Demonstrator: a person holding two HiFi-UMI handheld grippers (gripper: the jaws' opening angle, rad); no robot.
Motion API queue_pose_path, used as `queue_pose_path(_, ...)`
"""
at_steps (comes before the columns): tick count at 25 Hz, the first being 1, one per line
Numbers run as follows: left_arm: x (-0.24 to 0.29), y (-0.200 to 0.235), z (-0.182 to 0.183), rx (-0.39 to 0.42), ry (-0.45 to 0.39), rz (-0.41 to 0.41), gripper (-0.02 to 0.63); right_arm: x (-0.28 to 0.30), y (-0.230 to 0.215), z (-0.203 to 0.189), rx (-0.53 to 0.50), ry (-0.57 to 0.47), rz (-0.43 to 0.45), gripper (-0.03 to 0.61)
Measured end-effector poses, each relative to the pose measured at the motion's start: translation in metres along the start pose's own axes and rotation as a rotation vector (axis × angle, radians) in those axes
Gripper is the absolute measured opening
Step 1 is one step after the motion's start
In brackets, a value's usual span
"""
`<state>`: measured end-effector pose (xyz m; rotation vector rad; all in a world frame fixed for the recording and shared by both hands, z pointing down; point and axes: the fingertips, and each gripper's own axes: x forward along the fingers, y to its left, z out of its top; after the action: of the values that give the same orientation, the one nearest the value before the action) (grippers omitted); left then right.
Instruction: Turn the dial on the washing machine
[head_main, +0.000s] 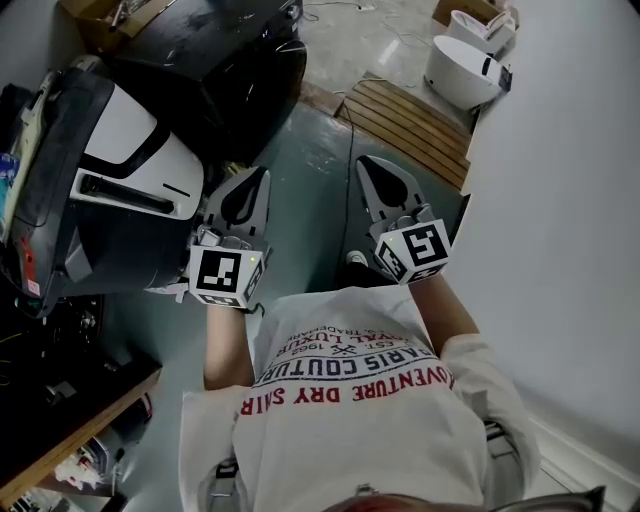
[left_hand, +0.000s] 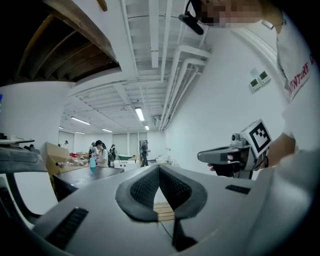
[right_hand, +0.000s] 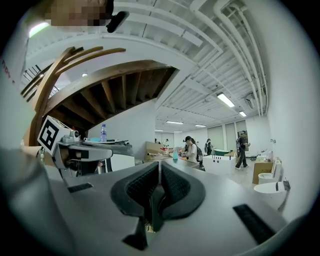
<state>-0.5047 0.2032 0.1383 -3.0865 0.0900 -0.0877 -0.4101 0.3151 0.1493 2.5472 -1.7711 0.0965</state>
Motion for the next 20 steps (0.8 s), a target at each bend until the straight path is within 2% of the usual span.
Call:
queue_pose_path(1,0.004,-0.002,-0.001,0.001,0.005,0.000,0.014,0.001,-0.008,0.001,0.003,-0.007,-0.005,0.034)
queue_pose_path(2,0.009,-0.003,-0.001,0.004,0.009,0.001,0.014,0.003,-0.017,0.002,-0.001,-0.011,-0.010,0.079)
queue_pose_path(3,0.014,-0.004,-0.001,0.010,0.014,0.004,0.014,0.006,-0.026,0.002,-0.008,-0.012,-0.015,0.168)
queue_pose_path(4,0.020,-0.005,-0.002,0.015,0.019,0.009,0.014,0.009,-0.037,0.002,-0.012,-0.012,-0.020,0.213)
queue_pose_path(8,0.056,0.008,-0.017,0.016,0.044,0.048,0.014,0.044,-0.080,-0.011,-0.004,-0.001,-0.017,0.222)
queue_pose_path(13,0.128,0.035,-0.040,0.007,0.069,0.131,0.014,0.112,-0.139,-0.037,0.015,0.032,0.063,0.221)
queue_pose_path(17,0.197,0.030,-0.028,0.034,0.072,0.185,0.014,0.148,-0.211,-0.041,0.028,0.076,0.119,0.221)
queue_pose_path(20,0.248,0.028,-0.018,0.040,0.064,0.234,0.014,0.170,-0.263,-0.036,-0.009,0.079,0.155,0.221)
